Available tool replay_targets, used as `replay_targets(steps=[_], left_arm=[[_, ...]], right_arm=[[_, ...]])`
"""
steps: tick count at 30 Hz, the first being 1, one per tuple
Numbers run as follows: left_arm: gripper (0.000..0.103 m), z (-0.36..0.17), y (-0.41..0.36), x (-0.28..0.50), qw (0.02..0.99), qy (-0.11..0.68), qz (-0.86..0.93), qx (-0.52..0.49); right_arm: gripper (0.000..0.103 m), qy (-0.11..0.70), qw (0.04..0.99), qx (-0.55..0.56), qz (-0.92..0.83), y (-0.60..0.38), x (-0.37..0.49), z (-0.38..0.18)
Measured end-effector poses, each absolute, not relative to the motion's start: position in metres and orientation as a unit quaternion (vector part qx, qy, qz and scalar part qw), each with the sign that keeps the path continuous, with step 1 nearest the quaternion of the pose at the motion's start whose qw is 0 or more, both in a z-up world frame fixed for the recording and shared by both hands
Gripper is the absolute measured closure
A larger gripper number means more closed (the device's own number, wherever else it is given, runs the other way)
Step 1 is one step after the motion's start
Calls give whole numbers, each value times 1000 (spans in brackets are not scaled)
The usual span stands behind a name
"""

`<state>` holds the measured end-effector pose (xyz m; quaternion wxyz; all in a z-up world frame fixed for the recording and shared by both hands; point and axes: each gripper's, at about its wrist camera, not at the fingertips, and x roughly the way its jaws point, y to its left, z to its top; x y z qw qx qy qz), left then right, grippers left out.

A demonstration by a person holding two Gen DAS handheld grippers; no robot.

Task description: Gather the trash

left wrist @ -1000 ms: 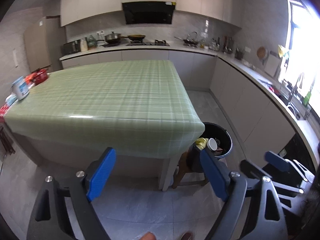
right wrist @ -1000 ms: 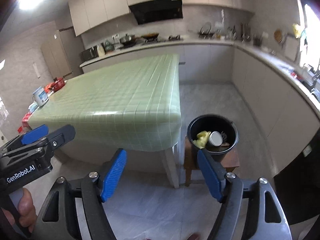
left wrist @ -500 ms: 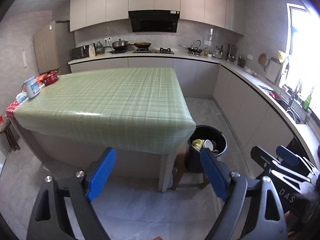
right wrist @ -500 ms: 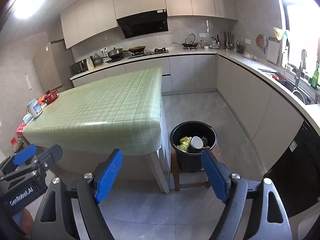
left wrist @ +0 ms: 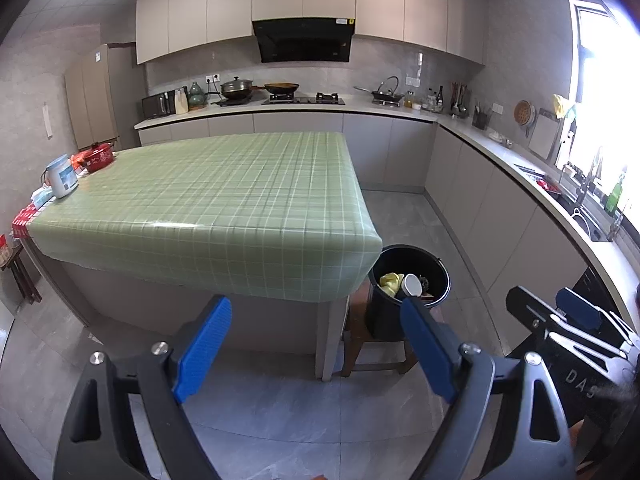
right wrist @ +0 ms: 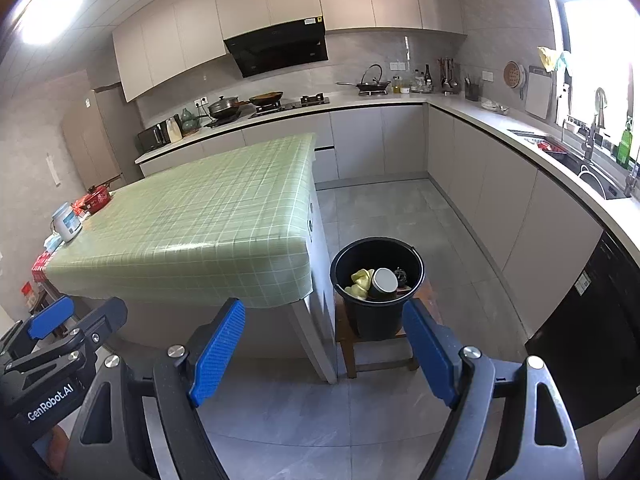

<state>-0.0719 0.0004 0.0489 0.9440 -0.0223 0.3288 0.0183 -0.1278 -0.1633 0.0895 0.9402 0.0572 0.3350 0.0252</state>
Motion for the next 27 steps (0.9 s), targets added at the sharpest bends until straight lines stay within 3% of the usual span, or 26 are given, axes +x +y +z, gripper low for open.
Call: replay_targets(steps=[27], left_arm=[[15,46,3,-69,943,331,16,-17]], right_arm=[[20,342,938,57,26,-158,-120,89]])
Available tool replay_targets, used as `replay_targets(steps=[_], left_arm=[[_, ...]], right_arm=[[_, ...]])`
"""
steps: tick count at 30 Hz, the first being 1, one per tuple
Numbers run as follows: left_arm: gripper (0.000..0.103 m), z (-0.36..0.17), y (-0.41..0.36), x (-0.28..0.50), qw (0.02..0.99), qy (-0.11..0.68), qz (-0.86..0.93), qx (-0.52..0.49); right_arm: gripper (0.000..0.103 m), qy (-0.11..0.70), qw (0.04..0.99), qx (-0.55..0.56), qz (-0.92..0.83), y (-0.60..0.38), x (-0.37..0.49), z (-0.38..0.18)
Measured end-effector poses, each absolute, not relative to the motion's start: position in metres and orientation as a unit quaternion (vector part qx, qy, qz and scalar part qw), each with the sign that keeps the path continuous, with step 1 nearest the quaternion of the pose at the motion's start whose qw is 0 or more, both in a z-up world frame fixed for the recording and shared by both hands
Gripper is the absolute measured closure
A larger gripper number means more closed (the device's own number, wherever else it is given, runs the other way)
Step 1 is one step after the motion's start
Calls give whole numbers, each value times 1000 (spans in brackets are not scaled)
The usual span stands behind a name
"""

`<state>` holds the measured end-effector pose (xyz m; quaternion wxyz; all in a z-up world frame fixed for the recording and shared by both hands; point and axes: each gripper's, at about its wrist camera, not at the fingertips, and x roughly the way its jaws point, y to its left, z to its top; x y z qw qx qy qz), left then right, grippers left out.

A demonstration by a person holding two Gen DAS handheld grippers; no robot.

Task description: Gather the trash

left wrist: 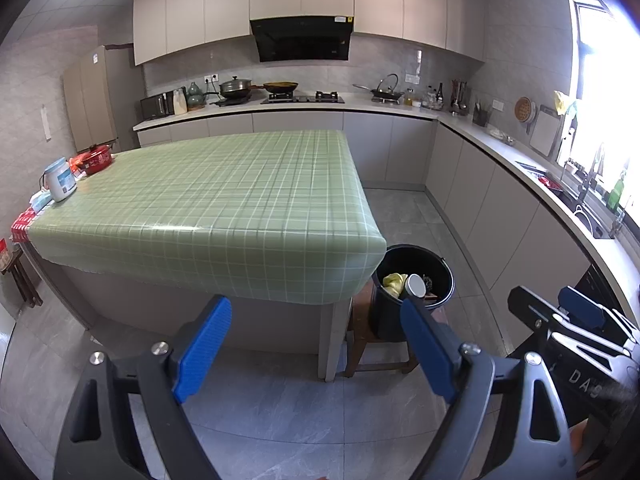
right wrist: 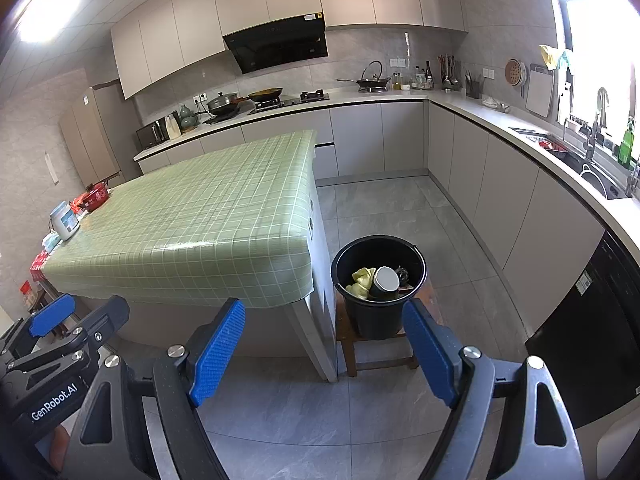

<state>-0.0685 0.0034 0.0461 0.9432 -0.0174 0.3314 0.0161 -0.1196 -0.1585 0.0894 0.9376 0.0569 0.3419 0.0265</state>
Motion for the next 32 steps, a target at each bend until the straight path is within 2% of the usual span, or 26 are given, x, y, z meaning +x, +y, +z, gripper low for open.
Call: replay_targets(steps=[21,30,32], left_arm=[[15,45,7,-64,941,337,7,-20],[16,48,7,-63,948,316,-29,-25],[12,48,5,-61,946,322,-25,-20]], right_arm=[[20,347,935,59,27,-155,-117,86],[20,351,934,68,14,-161,-116,82],[20,352,933,70,11,-163,-116,81]])
